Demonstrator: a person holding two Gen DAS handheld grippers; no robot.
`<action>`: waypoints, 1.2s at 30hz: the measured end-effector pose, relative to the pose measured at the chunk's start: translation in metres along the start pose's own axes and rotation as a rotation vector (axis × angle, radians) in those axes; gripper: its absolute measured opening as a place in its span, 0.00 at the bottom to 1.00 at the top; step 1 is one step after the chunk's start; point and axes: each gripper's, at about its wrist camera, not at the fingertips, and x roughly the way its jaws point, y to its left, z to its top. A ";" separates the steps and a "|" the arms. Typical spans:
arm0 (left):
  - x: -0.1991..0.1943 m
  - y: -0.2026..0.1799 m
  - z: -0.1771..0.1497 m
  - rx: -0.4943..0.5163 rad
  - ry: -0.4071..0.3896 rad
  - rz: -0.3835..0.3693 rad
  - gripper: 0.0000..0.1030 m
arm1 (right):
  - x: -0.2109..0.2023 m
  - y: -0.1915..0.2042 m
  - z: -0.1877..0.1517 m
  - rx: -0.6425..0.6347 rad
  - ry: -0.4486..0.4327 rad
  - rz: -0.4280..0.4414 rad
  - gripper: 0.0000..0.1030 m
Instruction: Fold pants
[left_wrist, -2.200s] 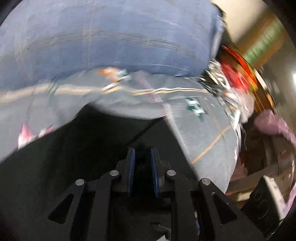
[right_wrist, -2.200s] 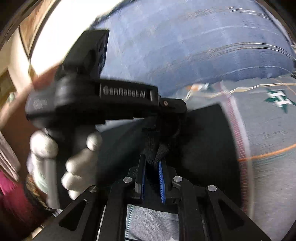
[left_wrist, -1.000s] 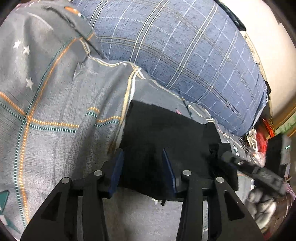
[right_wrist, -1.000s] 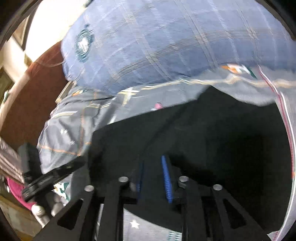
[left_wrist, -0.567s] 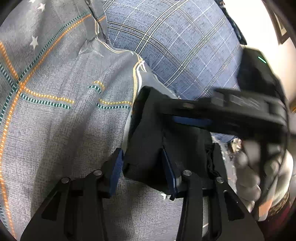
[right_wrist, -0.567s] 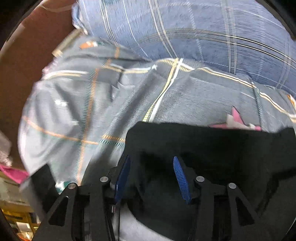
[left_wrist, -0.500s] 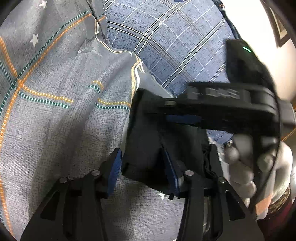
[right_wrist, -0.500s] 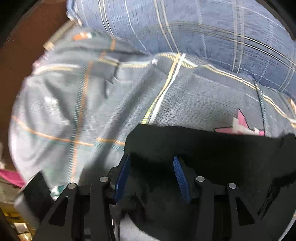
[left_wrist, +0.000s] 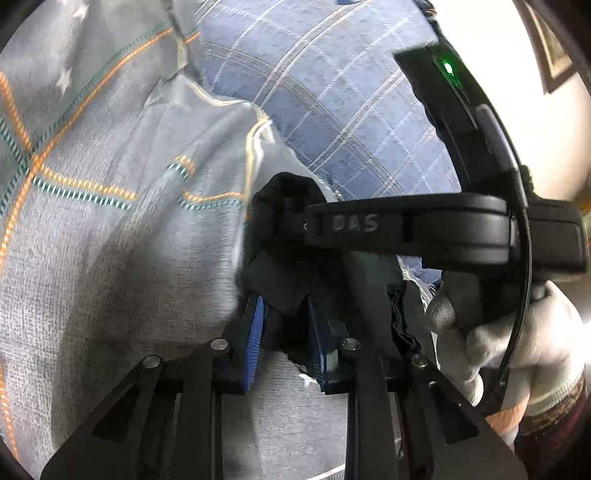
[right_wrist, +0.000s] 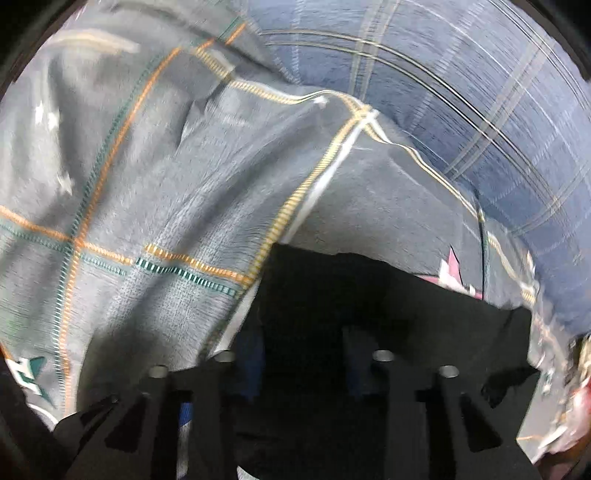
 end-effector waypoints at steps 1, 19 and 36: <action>-0.002 -0.005 -0.001 0.016 -0.009 -0.001 0.19 | -0.003 -0.005 0.001 0.013 -0.007 0.017 0.22; -0.019 -0.048 -0.001 0.268 -0.139 0.142 0.81 | -0.059 -0.059 -0.028 0.126 -0.170 0.208 0.18; 0.022 -0.154 0.009 0.369 0.091 0.021 0.00 | -0.078 -0.176 -0.067 0.339 -0.295 0.477 0.18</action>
